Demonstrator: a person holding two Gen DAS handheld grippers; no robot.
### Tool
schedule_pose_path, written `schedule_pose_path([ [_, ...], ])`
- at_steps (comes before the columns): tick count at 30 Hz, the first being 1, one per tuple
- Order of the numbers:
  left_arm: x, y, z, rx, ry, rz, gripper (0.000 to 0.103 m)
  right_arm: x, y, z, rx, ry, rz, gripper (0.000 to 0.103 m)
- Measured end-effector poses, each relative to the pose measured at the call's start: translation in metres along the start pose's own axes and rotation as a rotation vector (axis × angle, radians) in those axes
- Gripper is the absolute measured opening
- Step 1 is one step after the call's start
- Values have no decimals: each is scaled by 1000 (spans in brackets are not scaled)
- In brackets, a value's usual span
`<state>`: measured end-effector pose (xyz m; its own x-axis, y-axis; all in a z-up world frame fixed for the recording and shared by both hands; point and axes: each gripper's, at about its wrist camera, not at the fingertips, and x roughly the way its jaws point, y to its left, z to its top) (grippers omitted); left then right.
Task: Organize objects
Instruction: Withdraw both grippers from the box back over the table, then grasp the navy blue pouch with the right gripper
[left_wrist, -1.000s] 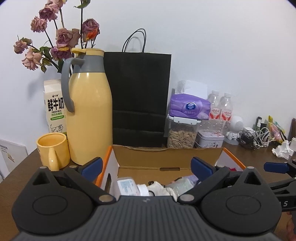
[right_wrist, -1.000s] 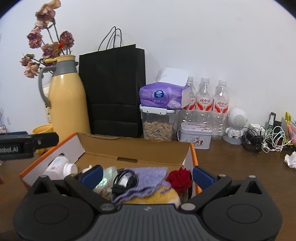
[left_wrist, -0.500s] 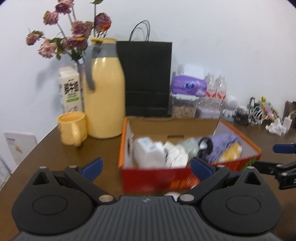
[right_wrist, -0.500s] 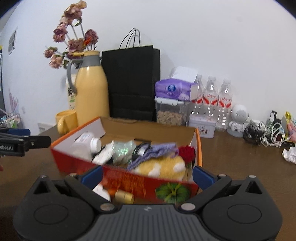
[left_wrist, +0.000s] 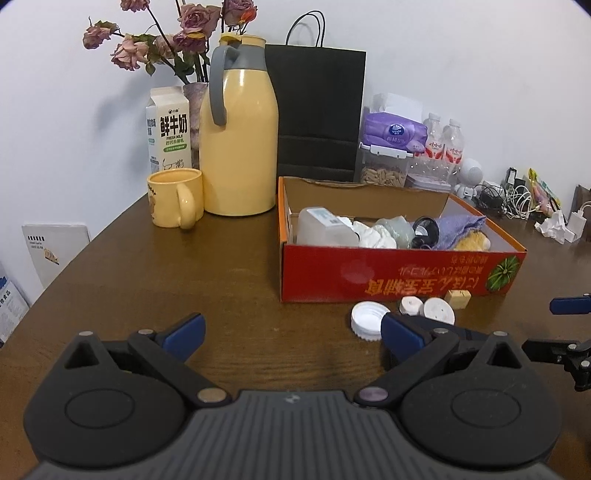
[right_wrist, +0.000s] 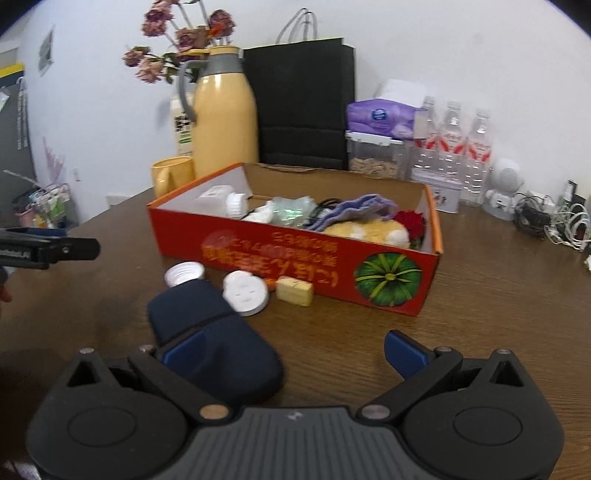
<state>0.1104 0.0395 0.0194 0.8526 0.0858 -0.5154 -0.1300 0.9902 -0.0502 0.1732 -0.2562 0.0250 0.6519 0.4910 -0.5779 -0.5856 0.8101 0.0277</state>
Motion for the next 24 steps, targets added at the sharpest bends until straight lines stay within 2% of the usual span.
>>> schedule_pose_path([
  [13,-11,9,-8,-34,4,3,103,44,31,7,-104,149,183,103],
  [16,-12,10,-9,-37,6,-3,103,64,35,10,-105,196,210,103],
  [19,-13,11,-11,-37,9,-1,103,71,39,11,-118,187,204,103],
  [24,-11,12,-11,-47,18,6,103,62,44,7,-157,170,195,87],
])
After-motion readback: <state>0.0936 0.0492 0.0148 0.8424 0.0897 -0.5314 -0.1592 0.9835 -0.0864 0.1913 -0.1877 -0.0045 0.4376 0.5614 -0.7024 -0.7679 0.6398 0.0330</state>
